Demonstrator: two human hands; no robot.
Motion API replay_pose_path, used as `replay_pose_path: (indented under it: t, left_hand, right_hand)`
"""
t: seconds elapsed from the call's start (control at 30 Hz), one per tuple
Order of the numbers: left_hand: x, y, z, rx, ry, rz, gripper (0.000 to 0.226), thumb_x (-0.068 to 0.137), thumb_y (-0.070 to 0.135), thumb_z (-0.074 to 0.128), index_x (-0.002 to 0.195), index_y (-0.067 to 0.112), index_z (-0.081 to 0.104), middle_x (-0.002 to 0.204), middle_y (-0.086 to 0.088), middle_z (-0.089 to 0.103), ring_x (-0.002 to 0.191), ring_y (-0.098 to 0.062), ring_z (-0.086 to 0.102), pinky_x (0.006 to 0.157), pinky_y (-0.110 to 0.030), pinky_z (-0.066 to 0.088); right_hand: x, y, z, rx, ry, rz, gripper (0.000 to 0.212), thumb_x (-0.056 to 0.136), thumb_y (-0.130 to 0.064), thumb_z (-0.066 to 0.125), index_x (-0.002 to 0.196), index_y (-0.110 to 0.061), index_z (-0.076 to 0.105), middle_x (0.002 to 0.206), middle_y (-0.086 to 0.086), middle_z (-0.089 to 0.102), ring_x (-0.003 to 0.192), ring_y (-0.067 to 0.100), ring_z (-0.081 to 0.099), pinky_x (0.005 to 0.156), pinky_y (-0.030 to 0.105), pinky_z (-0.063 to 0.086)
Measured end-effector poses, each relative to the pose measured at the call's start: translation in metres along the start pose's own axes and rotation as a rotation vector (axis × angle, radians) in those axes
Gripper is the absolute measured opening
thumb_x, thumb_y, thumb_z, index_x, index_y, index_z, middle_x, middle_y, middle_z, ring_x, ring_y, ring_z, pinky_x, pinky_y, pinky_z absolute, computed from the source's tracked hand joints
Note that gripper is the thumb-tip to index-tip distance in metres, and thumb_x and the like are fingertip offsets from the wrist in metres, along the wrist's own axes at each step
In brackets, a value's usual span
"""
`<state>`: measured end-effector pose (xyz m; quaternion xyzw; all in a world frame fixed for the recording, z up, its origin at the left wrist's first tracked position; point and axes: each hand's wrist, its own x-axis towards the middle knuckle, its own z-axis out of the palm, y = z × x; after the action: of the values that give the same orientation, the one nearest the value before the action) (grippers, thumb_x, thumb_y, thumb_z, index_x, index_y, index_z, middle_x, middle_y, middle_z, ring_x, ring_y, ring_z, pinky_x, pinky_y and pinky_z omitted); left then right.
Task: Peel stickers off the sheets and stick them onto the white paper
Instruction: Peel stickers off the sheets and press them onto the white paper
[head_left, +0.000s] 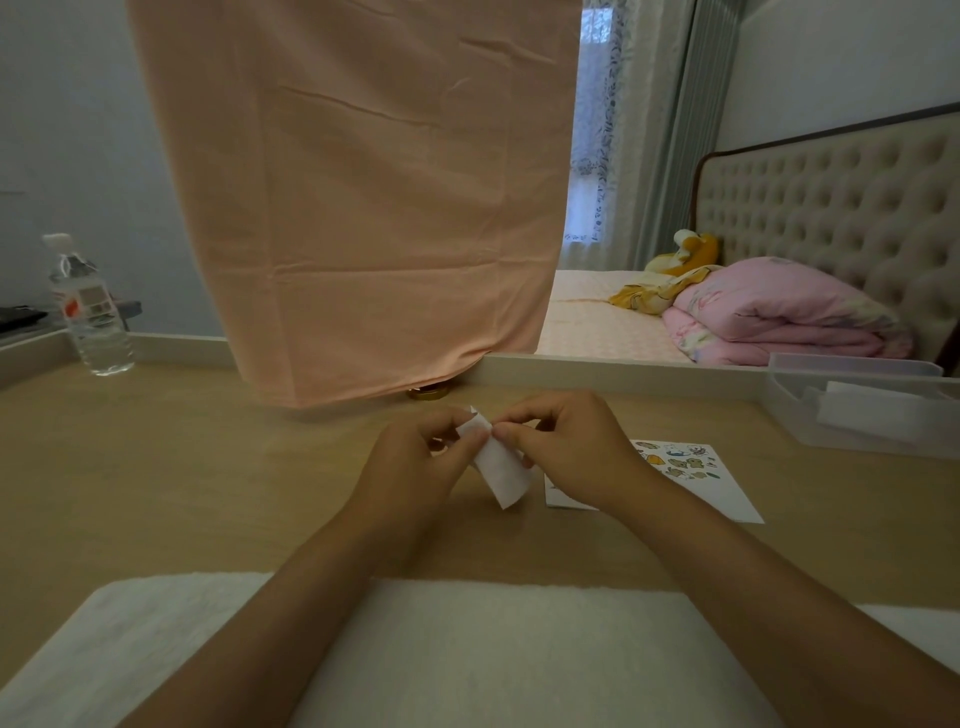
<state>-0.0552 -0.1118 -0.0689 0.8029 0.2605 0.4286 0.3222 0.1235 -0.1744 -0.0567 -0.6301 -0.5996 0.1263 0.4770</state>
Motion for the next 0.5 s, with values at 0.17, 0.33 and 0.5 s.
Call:
replay_pose_path:
  t: [0.17, 0.33, 0.5]
  left_hand:
    - [-0.003, 0.006, 0.001, -0.125, 0.016, -0.075, 0.02, 0.097, 0.022, 0.063, 0.091, 0.037, 0.076, 0.093, 0.018, 0.074, 0.093, -0.01, 0.067, 0.085, -0.037, 0.055]
    - [-0.004, 0.013, 0.003, -0.285, 0.031, -0.141, 0.018, 0.097, 0.02, 0.062, 0.09, 0.02, 0.079, 0.09, 0.003, 0.075, 0.091, -0.012, 0.068, 0.083, -0.034, 0.052]
    - [0.0, 0.006, 0.004, -0.352, 0.081, -0.25, 0.017, 0.099, 0.02, 0.059, 0.099, 0.017, 0.076, 0.091, 0.006, 0.076, 0.086, -0.004, 0.068, 0.079, -0.024, 0.051]
  right_hand:
    - [-0.001, 0.0, 0.002, -0.02, 0.029, -0.05, 0.014, 0.089, -0.029, 0.074, 0.1, -0.027, 0.081, 0.095, -0.011, 0.076, 0.079, 0.011, 0.069, 0.072, 0.045, 0.061]
    - [-0.004, -0.002, 0.003, -0.203, 0.105, -0.261, 0.026, 0.091, -0.041, 0.062, 0.103, -0.025, 0.079, 0.098, -0.009, 0.071, 0.079, 0.011, 0.065, 0.069, 0.042, 0.057]
    - [-0.007, -0.003, 0.008, -0.319, 0.184, -0.441, 0.033, 0.092, -0.044, 0.056, 0.103, -0.021, 0.077, 0.102, -0.005, 0.071, 0.077, 0.01, 0.064, 0.063, 0.035, 0.056]
